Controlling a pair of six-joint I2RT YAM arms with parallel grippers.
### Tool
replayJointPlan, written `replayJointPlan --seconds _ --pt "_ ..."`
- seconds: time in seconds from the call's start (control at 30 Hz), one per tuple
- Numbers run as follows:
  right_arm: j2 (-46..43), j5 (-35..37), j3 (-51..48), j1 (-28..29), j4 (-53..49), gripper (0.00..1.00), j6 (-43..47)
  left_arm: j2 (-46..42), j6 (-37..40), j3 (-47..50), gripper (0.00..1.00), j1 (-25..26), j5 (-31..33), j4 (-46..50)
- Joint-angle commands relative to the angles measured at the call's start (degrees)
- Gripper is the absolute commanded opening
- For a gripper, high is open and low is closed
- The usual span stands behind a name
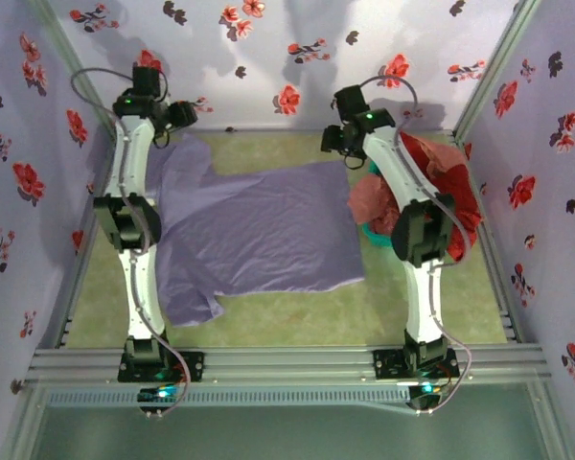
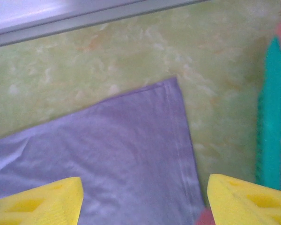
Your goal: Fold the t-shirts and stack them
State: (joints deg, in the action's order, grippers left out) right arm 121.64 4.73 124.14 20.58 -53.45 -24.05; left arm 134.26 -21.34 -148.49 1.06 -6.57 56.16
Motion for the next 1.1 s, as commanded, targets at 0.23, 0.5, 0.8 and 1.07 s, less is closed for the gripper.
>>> replayJointPlan --seconds 0.23,0.5,0.8,1.07 --pt "-39.79 2.35 -42.59 8.24 -1.75 0.71 -11.59 -36.80 3.65 35.68 0.72 0.97 1.94 13.23" --pt "-56.60 -0.91 -70.81 16.75 4.71 0.74 -23.62 -56.82 -2.53 70.64 0.70 14.99 -0.01 6.92" --pt "-54.60 -0.69 -85.07 17.38 16.58 0.62 -22.18 -68.35 -11.26 87.64 0.66 18.30 -0.13 2.09" --pt "-49.98 0.54 -85.96 17.14 23.68 0.48 -16.77 -67.77 -11.38 89.14 0.66 18.30 1.71 4.88"
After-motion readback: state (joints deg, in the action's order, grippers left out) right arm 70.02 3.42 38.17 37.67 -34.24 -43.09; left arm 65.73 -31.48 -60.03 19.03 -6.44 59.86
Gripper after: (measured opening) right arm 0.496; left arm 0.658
